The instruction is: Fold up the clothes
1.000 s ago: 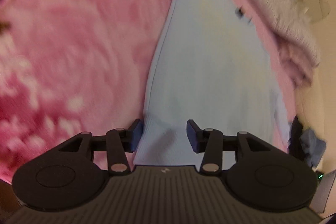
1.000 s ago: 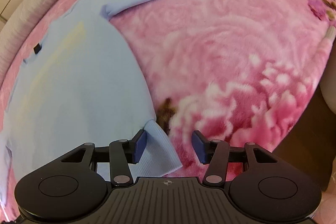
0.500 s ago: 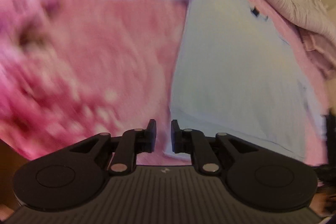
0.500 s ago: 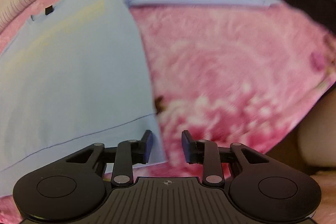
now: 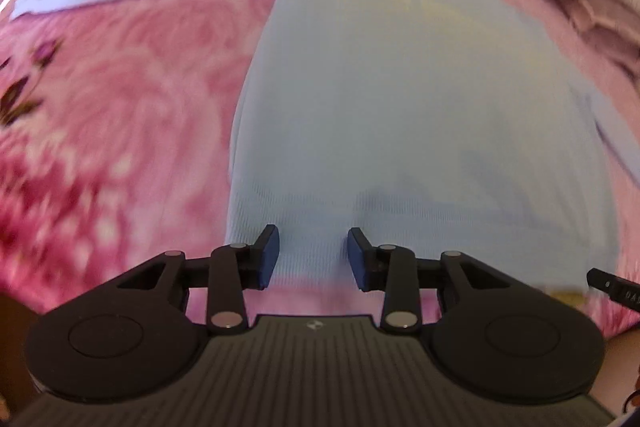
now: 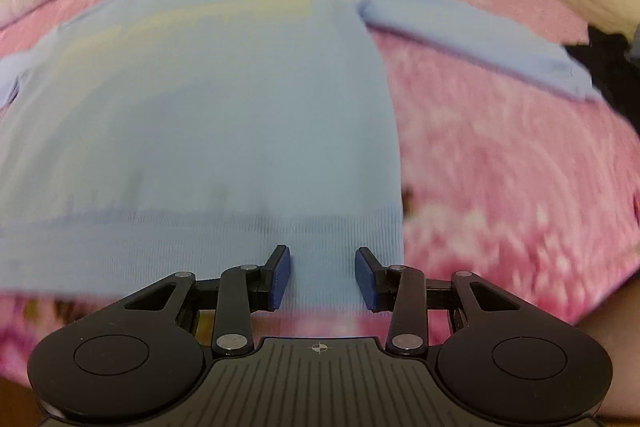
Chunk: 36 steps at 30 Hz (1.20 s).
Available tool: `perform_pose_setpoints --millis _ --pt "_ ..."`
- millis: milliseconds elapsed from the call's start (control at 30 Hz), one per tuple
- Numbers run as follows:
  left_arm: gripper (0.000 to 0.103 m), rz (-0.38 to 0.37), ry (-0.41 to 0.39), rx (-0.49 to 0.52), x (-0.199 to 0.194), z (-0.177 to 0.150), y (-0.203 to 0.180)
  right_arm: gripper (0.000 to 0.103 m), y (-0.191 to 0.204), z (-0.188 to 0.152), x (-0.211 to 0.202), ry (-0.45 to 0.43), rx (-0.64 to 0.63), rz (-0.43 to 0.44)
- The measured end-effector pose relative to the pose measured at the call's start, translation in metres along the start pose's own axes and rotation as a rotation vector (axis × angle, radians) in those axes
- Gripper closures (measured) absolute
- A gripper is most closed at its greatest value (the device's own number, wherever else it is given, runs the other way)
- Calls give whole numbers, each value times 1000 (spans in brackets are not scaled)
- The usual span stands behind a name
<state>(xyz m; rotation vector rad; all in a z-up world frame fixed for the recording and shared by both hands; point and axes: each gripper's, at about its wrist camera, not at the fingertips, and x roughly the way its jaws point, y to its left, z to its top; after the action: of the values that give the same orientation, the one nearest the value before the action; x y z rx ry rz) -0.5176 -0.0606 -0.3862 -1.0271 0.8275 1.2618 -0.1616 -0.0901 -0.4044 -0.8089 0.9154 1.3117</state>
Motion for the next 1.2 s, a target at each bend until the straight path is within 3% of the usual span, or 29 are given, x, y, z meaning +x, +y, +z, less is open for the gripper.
perform_pose_setpoints --millis 67,100,200,433,600,733,867,1200 --pt "77 15 43 -27 -19 -14 -5 63 -6 -5 2 168 46 44" --pt "77 22 62 -41 -29 -21 -7 63 -15 -10 -5 209 99 92" --pt "75 19 48 -52 -71 -34 -22 63 -30 -15 -46 161 149 148" --pt "66 5 -49 9 -168 -21 -83 62 -39 8 -153 48 108 183" --pt "60 8 -135 -3 -229 -25 -104 59 -44 16 -208 -21 65 144" --pt "53 22 -149 -5 -258 -44 -111 48 -44 9 -238 9 6 119" --pt "53 33 -144 -21 -273 -59 -111 38 -40 -3 -257 29 -42 124" --pt "52 30 -169 14 -305 -63 -134 36 -34 -16 -301 -51 -144 101"
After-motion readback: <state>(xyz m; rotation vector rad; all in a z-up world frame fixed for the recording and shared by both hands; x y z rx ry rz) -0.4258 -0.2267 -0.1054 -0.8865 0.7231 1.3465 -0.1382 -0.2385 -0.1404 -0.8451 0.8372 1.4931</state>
